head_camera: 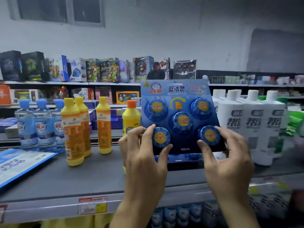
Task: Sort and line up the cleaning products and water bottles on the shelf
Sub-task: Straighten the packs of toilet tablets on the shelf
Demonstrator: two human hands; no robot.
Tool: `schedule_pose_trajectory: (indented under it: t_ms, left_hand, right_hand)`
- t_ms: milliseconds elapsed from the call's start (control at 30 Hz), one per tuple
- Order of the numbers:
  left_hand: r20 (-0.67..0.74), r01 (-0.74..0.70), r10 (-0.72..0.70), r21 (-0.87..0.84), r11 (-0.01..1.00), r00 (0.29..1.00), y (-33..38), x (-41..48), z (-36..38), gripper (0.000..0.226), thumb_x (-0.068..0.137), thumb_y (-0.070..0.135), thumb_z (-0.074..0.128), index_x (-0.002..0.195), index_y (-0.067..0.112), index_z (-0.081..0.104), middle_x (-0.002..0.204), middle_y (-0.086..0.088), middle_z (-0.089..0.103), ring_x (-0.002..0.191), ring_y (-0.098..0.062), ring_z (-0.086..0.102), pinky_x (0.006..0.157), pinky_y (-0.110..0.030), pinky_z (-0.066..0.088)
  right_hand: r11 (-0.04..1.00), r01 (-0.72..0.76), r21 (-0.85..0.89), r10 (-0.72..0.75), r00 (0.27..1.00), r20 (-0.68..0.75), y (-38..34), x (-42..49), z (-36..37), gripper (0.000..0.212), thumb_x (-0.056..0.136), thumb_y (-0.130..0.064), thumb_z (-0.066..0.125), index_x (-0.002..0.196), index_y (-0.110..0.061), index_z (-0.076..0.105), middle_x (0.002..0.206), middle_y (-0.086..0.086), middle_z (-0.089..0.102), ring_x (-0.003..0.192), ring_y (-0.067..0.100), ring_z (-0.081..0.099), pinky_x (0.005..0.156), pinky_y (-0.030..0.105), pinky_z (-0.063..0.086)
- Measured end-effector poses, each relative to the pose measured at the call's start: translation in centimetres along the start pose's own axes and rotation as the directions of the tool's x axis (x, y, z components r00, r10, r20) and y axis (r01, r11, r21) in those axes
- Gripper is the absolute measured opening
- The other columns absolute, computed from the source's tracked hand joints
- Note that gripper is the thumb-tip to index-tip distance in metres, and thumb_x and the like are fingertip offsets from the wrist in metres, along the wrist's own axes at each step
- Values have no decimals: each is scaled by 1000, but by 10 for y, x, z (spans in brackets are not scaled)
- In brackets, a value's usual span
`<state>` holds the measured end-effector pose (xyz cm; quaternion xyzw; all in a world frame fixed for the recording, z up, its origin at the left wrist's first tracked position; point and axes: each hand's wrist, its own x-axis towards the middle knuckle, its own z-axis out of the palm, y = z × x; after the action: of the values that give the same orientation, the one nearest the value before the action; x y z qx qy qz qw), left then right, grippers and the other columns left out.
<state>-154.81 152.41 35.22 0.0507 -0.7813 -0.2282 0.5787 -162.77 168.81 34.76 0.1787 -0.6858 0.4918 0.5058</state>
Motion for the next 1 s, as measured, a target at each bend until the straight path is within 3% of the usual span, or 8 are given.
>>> schedule_pose_trajectory:
  t_ms: [133,233,367,533,633,767,900,1000]
  left_hand:
    - [98,36,-47,108,993,994,0,-5,32,58,88,35,82,138,11,65,122,-4,56,115,-26,46,99,-30,39]
    - [153,67,-94,174,983,984,-2,-11,50,57,89,37,79,137,11,64,121,-4,57,113,-28,48,98,-37,44]
    - [190,148,-194,232,961,962,-14,-15,68,50,91,34,78,133,10,65,122,-10,58,111,-32,47,98,-47,46]
    - [277,211,-301,310,927,913,-27,-15,83,40,104,30,63,142,17,64,122,-10,55,116,-35,47,106,-43,40]
    - [322,228,-318,287,930,892,-29,-17,85,41,107,27,57,146,17,61,125,-9,57,116,-33,54,102,-37,41]
    - [417,232,-301,209,950,858,-25,-26,75,66,99,47,69,158,23,48,143,-4,54,134,-27,53,114,-36,43]
    - [401,198,-278,230,953,873,-29,-22,75,54,102,30,69,154,22,55,139,-6,63,124,-30,62,103,-39,50]
    - [394,174,-277,277,945,876,-31,-18,77,50,104,26,65,153,21,57,137,-8,66,119,-33,65,98,-42,52]
  right_hand:
    - [998,-60,-25,61,997,45,36,-4,7,48,84,-30,85,122,-3,73,113,10,67,102,2,51,95,0,33]
    - [992,-109,-65,116,986,121,60,-6,17,47,84,-31,86,122,-6,74,110,7,67,98,16,60,90,20,45]
    - [985,-127,-116,150,964,219,77,-7,34,46,83,-25,90,121,-5,74,112,8,69,100,25,64,88,17,38]
    - [946,-190,-262,283,880,383,81,-9,51,46,91,-35,81,129,-11,71,120,9,69,108,31,65,92,36,46]
    - [932,-226,-283,333,842,425,83,-6,51,43,97,-41,71,136,-23,69,122,5,70,111,30,65,90,38,51]
    - [964,-159,-212,248,818,519,85,-7,41,50,96,-35,72,144,-24,64,132,-2,69,123,22,62,103,32,46]
    - [972,-119,-200,219,763,609,93,-2,34,51,98,-25,70,148,-20,60,138,-1,66,130,21,59,110,28,40]
    - [968,-119,-221,231,766,599,89,-2,37,51,100,-32,68,150,-28,58,143,-6,65,130,22,60,108,35,47]
